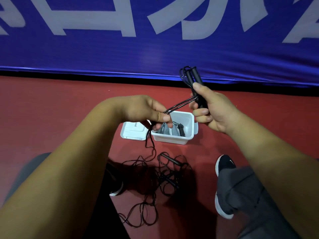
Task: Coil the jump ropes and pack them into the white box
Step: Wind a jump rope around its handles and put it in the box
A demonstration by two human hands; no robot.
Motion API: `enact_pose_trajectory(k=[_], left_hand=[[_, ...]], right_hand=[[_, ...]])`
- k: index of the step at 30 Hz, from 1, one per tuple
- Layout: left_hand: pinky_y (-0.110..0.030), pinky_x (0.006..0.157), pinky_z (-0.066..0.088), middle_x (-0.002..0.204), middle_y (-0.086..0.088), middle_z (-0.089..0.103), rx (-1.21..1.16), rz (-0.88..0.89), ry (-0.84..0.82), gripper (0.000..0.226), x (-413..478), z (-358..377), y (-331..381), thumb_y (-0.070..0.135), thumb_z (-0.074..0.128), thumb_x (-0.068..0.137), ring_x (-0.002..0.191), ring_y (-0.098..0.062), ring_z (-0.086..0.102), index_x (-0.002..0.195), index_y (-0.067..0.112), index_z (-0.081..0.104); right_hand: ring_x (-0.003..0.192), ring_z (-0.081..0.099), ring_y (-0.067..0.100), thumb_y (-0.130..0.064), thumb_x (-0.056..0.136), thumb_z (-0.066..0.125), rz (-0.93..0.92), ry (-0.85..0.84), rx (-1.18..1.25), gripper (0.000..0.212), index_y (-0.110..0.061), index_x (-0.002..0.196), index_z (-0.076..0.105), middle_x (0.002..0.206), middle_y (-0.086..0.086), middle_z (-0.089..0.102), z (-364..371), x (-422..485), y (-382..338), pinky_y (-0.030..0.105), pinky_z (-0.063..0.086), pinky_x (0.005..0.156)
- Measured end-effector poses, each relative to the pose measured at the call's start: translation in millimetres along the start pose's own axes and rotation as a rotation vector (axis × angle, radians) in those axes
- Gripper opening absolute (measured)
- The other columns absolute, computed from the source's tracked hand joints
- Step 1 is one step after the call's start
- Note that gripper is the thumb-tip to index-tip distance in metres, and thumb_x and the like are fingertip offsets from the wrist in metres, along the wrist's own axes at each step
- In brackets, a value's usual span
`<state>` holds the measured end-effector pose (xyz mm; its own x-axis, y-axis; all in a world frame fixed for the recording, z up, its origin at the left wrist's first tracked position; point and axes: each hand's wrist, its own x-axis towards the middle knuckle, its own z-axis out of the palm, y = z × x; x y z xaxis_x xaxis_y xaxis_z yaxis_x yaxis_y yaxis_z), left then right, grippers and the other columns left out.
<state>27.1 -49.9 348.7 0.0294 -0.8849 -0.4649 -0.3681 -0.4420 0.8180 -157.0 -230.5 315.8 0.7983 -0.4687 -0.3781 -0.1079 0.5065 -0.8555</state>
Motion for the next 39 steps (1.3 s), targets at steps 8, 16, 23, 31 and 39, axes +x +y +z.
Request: enact_pose_trajectory(k=[8,16,23,31,39], left_hand=[[-0.030,0.082,0.054,0.082,0.003,0.069,0.152,-0.199,-0.093,0.015,15.3,7.7,-16.7,0.031,0.068,0.102,0.081,-0.010,0.066,0.112,0.029,0.079],[-0.035,0.069,0.065,0.084,-0.001,0.080,0.189,-0.304,0.253,0.011,32.2,9.6,-35.1,0.030,0.079,0.094,0.090,-0.028,0.079,0.087,0.021,0.079],[-0.041,0.071,0.065,0.093,-0.011,0.078,0.019,-0.270,0.472,0.023,36.2,10.1,-24.5,0.031,0.082,0.091,0.085,-0.030,0.078,0.093,0.009,0.078],[-0.029,0.057,0.057,0.068,-0.003,0.071,-0.260,0.005,0.608,0.020,31.1,4.9,-2.7,0.025,0.088,0.085,0.057,-0.017,0.064,0.082,0.011,0.074],[-0.021,0.051,0.047,0.068,-0.004,0.067,-0.266,0.078,0.583,0.028,21.8,1.8,4.2,0.020,0.083,0.089,0.054,-0.013,0.058,0.103,-0.003,0.075]], right_hand=[[0.048,0.024,0.009,-0.032,0.099,0.065,0.037,0.069,-0.015,0.019,-0.021,0.096,0.051,0.072,0.007,0.049,4.8,-0.7,9.2,0.017,0.012,0.041],[0.046,0.027,0.007,-0.025,0.103,0.062,0.110,-0.164,-0.078,0.018,-0.019,0.098,0.046,0.072,0.008,0.053,8.7,-13.3,-3.4,0.017,0.017,0.036],[0.046,0.031,0.008,-0.019,0.096,0.063,0.250,-0.492,-0.280,0.023,-0.002,0.081,0.063,0.078,0.018,0.053,13.2,-26.4,1.8,0.021,0.020,0.038],[0.055,0.038,0.012,0.002,0.096,0.054,0.338,-0.541,-0.327,0.032,-0.008,0.125,0.047,0.086,0.016,0.058,17.1,-28.1,9.0,0.025,0.023,0.044],[0.064,0.043,0.017,0.007,0.093,0.063,0.286,-0.539,-0.331,0.038,-0.010,0.124,0.050,0.091,0.016,0.064,18.0,-26.2,17.0,0.030,0.031,0.051]])
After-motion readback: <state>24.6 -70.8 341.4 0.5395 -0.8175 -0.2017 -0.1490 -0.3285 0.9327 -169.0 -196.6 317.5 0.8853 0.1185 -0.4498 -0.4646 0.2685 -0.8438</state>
